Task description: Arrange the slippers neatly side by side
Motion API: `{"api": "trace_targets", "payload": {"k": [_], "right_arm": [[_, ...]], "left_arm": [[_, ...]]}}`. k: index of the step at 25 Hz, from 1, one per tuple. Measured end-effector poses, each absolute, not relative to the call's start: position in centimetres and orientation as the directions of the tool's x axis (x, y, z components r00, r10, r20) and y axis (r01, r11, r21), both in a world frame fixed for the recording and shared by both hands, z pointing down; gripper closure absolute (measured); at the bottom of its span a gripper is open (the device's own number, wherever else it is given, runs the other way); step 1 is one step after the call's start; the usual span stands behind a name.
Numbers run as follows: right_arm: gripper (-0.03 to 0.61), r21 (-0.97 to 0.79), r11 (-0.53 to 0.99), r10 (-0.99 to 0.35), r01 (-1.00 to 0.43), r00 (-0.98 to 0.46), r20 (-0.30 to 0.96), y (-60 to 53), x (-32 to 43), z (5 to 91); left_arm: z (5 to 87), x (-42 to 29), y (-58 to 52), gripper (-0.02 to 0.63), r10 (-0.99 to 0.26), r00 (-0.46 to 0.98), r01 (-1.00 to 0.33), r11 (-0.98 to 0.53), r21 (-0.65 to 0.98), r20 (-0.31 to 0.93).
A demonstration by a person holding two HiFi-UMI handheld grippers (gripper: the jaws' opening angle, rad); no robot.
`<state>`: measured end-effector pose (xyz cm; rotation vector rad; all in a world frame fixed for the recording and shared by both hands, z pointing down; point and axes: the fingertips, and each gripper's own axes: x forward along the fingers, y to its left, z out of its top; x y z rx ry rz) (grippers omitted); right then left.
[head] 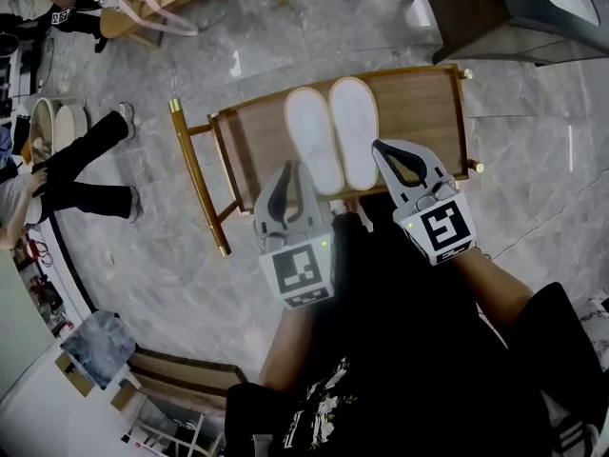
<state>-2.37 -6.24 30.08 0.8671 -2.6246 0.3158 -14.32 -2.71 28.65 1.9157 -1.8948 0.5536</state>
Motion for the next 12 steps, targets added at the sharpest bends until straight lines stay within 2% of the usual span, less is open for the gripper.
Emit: {"api": "trace_targets", "payload": {"k": [12], "right_arm": [[0.580,-0.009,0.670,-0.712,-0.742,-0.646,0.276,-3.6,-1.1,22.9]], "left_arm": [[20.7,-14.6,-1.4,0.603,-0.952,0.077,-0.991,-0.107,-0.086,0.297]]}}
